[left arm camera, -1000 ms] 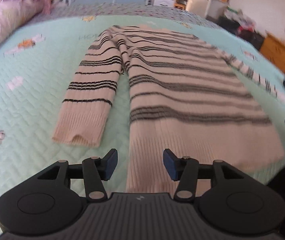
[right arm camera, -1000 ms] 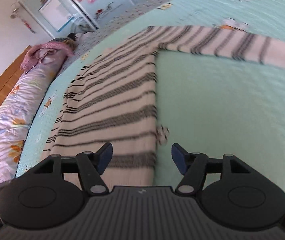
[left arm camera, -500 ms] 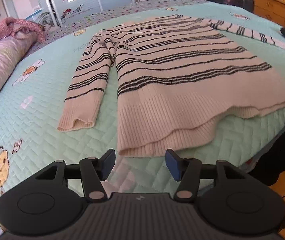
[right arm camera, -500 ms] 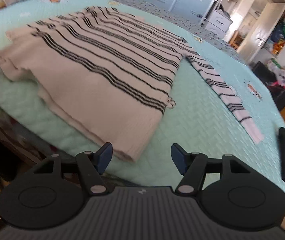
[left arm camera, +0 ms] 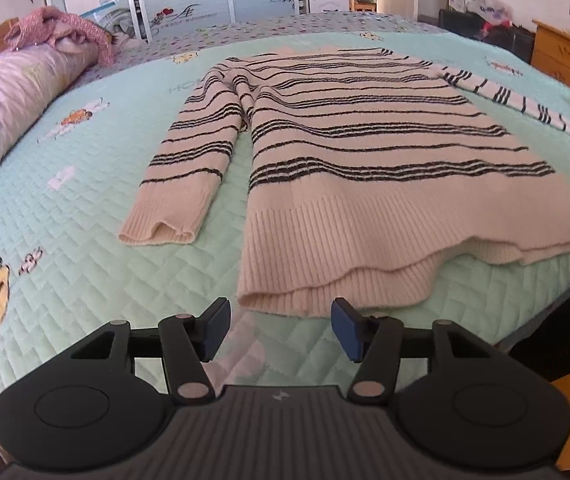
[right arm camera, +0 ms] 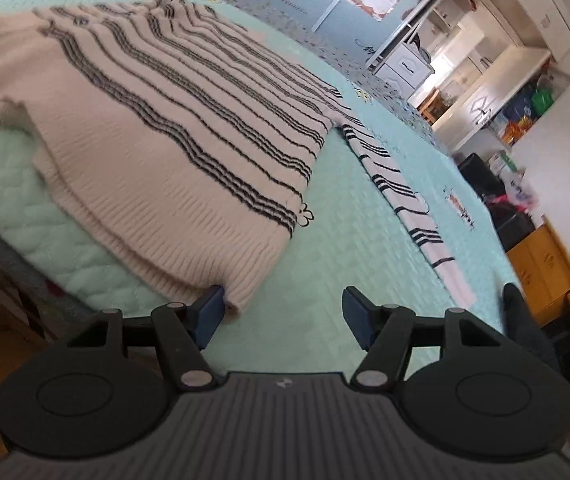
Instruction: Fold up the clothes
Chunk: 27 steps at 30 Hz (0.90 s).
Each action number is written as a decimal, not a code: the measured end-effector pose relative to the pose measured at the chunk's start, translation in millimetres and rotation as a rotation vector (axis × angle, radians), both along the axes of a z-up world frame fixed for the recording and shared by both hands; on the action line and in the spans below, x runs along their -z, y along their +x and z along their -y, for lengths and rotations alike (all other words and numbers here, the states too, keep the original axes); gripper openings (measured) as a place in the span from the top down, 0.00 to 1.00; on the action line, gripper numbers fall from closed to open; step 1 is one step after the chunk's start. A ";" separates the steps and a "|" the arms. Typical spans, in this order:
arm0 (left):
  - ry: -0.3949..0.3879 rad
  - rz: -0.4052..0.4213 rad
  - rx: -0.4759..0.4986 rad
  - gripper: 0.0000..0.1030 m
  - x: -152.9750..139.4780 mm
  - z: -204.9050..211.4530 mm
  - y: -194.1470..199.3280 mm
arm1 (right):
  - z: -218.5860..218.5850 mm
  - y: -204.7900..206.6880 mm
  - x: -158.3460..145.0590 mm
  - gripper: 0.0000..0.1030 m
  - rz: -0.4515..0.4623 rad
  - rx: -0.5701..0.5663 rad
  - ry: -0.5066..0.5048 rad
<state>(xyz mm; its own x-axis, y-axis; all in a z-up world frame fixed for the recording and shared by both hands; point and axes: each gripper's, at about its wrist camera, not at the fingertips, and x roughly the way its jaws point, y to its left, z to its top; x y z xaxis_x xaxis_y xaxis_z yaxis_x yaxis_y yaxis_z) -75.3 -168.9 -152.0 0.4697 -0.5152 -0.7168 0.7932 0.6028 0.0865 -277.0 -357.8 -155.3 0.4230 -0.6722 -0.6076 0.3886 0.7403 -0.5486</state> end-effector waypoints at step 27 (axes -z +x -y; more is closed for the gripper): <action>-0.060 -0.038 -0.001 0.41 -1.6 7.3 -2.6 | -21.7 23.2 15.9 0.36 -0.118 -0.146 -0.328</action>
